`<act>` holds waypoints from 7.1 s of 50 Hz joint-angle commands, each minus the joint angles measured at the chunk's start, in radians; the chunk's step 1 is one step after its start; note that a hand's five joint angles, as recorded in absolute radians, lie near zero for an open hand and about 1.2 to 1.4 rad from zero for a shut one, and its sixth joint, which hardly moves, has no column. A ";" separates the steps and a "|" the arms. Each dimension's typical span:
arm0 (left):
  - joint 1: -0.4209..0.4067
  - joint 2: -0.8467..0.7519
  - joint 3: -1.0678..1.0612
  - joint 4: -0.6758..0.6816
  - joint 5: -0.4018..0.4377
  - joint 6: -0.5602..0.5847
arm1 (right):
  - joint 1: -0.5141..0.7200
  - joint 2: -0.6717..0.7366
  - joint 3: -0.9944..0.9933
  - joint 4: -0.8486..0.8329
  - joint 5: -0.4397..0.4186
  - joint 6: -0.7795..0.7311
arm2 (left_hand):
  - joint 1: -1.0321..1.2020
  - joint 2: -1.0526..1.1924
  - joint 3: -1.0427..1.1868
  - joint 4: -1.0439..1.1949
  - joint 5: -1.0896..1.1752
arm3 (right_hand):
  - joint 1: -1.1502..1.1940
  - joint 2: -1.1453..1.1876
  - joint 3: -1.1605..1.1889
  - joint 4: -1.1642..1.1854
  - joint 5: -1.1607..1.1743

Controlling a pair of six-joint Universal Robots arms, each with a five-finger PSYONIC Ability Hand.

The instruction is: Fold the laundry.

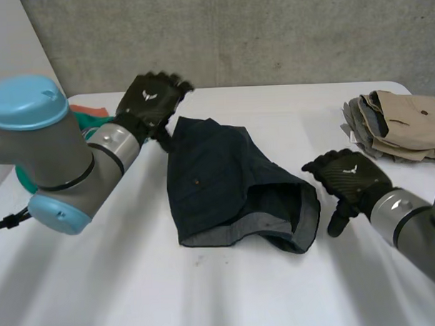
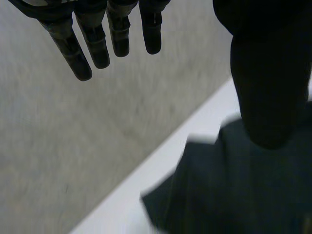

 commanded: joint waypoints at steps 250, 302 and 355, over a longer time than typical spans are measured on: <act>-0.045 0.468 -0.748 0.167 -0.286 0.163 | 0.073 0.012 0.091 -0.345 0.010 -0.201 | 1.131 1.144 1.135 1.141 1.157 | 1.176 1.190 1.191 1.195 1.183; -0.065 -0.401 0.310 0.282 -0.308 0.435 | 0.058 0.607 -0.608 -0.468 0.111 -0.367 | 1.131 1.144 1.135 1.141 1.157 | 0.847 0.861 0.863 0.866 0.854; -0.111 0.059 -0.222 0.265 -0.305 0.291 | -0.021 0.146 -0.174 -0.261 0.140 -0.572 | -0.091 -0.077 -0.087 -0.080 -0.065 | 1.176 1.190 1.191 1.195 1.183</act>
